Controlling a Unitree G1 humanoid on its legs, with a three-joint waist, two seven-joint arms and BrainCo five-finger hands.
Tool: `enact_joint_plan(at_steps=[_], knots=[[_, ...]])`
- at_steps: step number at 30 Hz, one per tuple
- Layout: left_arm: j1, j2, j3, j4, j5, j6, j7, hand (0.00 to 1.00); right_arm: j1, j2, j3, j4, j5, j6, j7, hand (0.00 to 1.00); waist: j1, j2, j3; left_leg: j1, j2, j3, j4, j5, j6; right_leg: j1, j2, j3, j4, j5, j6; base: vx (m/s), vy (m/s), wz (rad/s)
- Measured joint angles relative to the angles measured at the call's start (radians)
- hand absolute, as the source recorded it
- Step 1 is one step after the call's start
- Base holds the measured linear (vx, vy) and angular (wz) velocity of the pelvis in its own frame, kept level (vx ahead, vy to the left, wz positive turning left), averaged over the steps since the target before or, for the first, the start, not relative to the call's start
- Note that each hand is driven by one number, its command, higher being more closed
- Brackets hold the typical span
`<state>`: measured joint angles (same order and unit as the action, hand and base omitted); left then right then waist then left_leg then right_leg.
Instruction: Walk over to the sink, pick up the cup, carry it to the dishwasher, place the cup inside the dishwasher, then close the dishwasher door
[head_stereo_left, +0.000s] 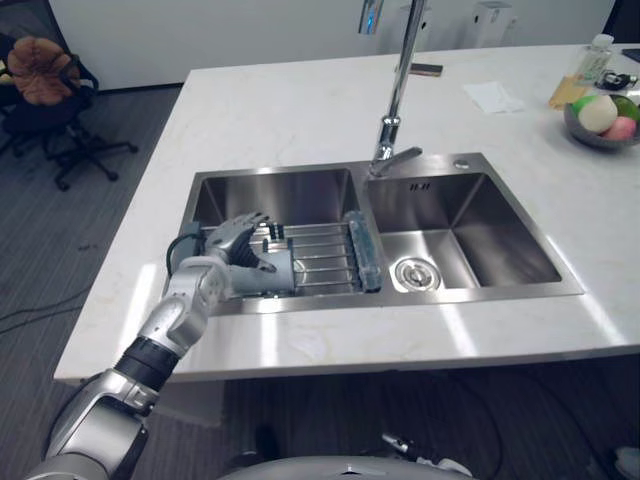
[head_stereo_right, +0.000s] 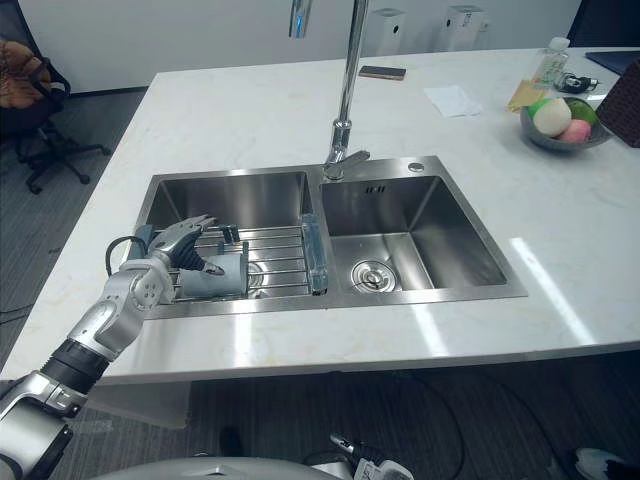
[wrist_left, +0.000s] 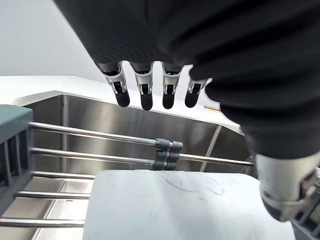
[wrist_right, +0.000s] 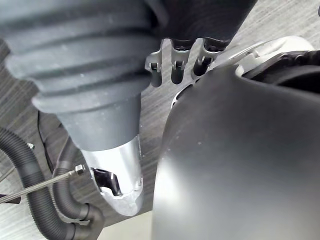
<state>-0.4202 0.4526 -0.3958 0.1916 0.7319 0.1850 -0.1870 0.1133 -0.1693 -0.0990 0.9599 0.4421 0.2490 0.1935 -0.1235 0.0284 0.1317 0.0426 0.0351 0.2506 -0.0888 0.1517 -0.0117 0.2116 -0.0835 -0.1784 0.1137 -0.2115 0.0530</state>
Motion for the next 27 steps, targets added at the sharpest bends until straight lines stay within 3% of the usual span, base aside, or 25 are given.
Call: enact_joint_plan(at_steps=[5, 12, 27], knots=[[0.000, -0.001, 0.001, 0.010, 0.059, -0.044, -0.042, 0.00, 0.000, 0.002, 0.001, 0.000, 0.002, 0.000, 0.000, 0.00, -0.007, -0.004, -0.001, -0.005, -0.001, -0.002, 0.000, -0.001, 0.001, 0.000, -0.002, -0.006, -0.010, 0.003, 0.010, -0.03, -0.004, -0.01], [0.000, 0.003, 0.002, 0.018, 0.058, -0.068, -0.078, 0.00, -0.001, 0.014, 0.019, 0.013, -0.001, 0.003, -0.003, 0.00, 0.008, -0.046, -0.012, -0.010, -0.029, -0.001, 0.000, -0.015, 0.018, 0.004, -0.021, -0.011, -0.013, 0.014, 0.027, 0.05, 0.016, 0.04], [0.040, 0.008, 0.004, 0.015, 0.146, -0.138, -0.090, 0.00, -0.012, 0.013, 0.018, 0.030, -0.009, 0.012, -0.006, 0.00, 0.000, -0.049, -0.015, 0.001, -0.039, 0.002, 0.000, -0.029, 0.019, 0.019, -0.037, -0.006, -0.037, 0.016, 0.039, -0.02, -0.002, -0.02]])
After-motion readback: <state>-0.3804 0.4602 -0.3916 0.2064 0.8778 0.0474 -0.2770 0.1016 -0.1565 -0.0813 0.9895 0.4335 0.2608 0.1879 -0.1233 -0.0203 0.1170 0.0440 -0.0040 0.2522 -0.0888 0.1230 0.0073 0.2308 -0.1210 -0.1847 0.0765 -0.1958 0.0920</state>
